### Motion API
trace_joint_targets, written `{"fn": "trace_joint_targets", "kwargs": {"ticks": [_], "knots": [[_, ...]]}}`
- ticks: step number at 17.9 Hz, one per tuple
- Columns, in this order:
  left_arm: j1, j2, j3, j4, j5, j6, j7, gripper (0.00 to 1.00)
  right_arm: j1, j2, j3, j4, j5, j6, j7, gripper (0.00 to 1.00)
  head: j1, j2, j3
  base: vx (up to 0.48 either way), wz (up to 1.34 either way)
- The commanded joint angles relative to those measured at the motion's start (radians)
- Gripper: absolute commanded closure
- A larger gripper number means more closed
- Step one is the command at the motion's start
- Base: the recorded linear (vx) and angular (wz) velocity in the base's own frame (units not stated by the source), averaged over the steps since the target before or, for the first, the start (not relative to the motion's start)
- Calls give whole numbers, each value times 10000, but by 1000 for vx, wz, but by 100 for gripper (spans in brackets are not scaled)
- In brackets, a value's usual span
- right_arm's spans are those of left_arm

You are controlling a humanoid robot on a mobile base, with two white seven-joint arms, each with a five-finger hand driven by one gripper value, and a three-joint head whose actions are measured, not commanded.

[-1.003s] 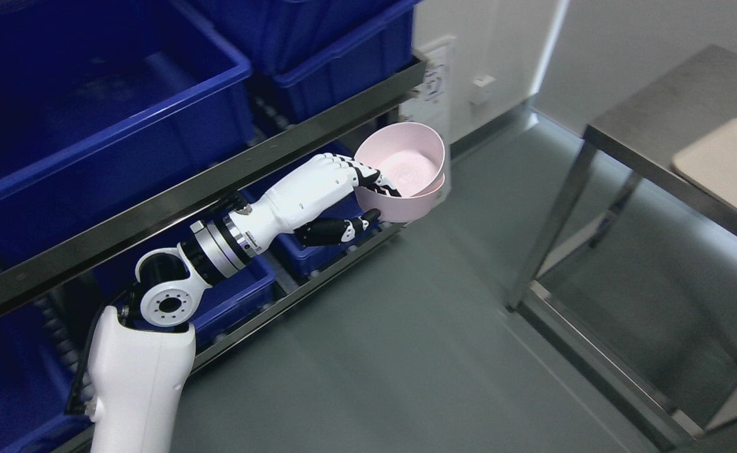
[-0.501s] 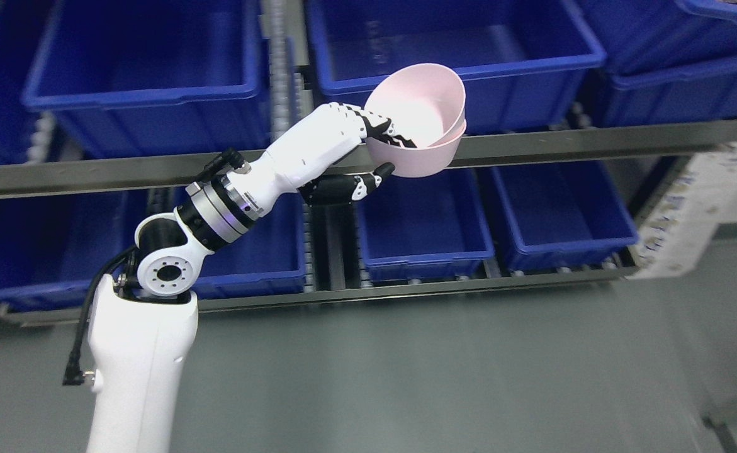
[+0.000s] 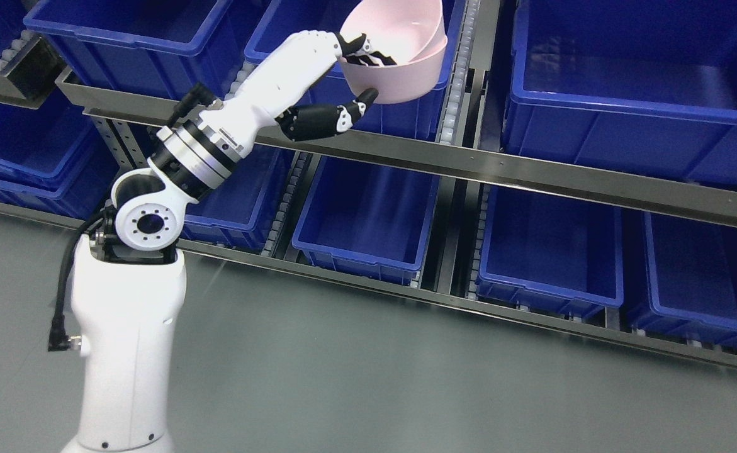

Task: Stack pink IKEA bowls on left shelf middle
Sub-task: 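Carry the stacked bowls toward the shelf of blue bins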

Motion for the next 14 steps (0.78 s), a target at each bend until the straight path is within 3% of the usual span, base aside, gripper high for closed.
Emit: {"fn": "trace_joint_targets", "kwargs": {"ticks": [1,6,14], "knots": [[-1003,175,-51,825,-212,325,-10,98,0,-175,-92,0,77,3,-1,0,0,0,0,29,-68],[-1480,175,-66,1624,-396,907,-10,98,0,-175,-92,0,77,3,-1,0,0,0,0,22,-104],[-1373,175,-159,2958,-1346,985,-10,97,0,-175,-92,0,77,3,-1,0,0,0,0,21,-7]]}}
